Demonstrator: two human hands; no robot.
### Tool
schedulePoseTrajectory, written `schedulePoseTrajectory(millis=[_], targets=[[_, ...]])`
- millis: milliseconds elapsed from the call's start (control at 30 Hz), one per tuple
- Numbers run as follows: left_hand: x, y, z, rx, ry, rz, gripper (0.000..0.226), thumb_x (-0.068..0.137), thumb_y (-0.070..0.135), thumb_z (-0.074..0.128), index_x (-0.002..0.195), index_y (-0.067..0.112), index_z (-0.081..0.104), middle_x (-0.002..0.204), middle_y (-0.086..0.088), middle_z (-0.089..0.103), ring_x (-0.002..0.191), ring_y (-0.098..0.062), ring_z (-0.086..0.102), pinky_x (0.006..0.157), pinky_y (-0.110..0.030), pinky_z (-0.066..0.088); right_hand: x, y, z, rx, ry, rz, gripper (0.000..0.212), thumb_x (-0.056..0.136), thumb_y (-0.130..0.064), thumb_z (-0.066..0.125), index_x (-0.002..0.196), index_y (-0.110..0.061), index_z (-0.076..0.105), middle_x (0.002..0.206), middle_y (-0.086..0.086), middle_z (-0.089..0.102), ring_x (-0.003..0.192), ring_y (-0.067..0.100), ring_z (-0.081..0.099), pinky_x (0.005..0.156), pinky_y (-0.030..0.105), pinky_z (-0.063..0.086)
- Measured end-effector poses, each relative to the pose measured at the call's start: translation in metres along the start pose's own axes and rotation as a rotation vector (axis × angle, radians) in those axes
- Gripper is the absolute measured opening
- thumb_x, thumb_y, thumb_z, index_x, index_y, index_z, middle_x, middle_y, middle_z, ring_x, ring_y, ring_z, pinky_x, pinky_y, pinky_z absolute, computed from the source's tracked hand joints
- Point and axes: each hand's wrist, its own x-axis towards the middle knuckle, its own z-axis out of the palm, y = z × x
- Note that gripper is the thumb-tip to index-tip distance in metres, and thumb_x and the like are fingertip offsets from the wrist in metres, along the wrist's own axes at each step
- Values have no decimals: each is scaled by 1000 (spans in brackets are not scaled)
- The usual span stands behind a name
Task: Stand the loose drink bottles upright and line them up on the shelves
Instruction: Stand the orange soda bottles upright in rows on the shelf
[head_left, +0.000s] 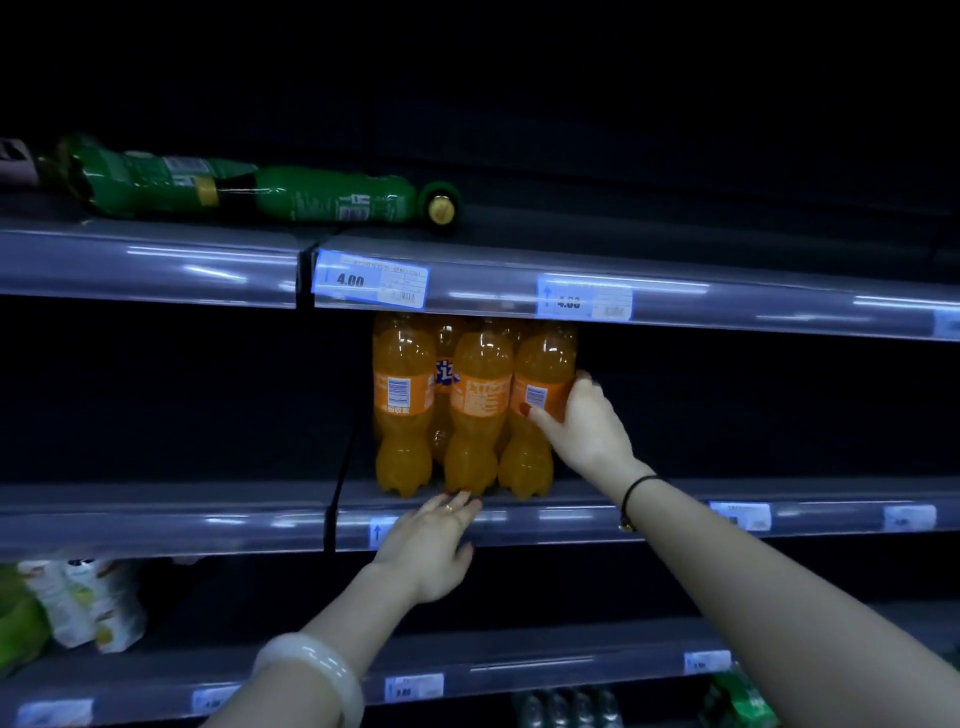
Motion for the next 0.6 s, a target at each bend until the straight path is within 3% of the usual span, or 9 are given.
schedulePoseTrajectory(millis=[67, 167, 267, 367, 600], targets=[[-6, 10, -15, -18, 116, 18, 55, 97, 26, 39, 150, 25, 21, 158, 3, 19, 145, -17, 16, 115, -39, 26, -19, -6, -14, -218, 89, -108, 37, 92, -40, 55, 114, -10, 51, 110, 7, 54, 99, 25, 58, 79, 39, 53], [-21, 27, -48, -71, 291, 59, 52, 96, 25, 43, 147, 24, 30, 151, 2, 35, 138, -15, 29, 109, -36, 35, -45, -23, -36, -197, 84, -306, 19, 98, -24, 45, 107, -12, 57, 104, 4, 58, 92, 23, 61, 73, 38, 53], [-41, 44, -92, -123, 452, 61, 50, 93, 25, 48, 143, 23, 37, 142, 3, 46, 131, -15, 39, 103, -33, 41, -62, -50, -58, -17, -7, -439, 26, 98, -15, 43, 119, -15, 58, 113, 1, 61, 99, 19, 60, 83, 35, 52], [-53, 43, -150, -133, 606, 51, 50, 89, 22, 52, 138, 19, 44, 137, 1, 51, 129, -19, 43, 104, -29, 36, -61, -95, -78, 129, -27, -549, 31, 94, -7, 45, 122, -12, 59, 119, 3, 63, 110, 19, 58, 96, 31, 46], [-58, -9, -265, -215, 759, -43, 50, 91, 24, 52, 140, 20, 42, 136, -4, 50, 131, -20, 39, 103, -35, 38, -12, -200, -73, 238, -10, -568, 32, 92, -3, 45, 120, -7, 60, 120, 8, 61, 112, 22, 57, 98, 31, 44]])
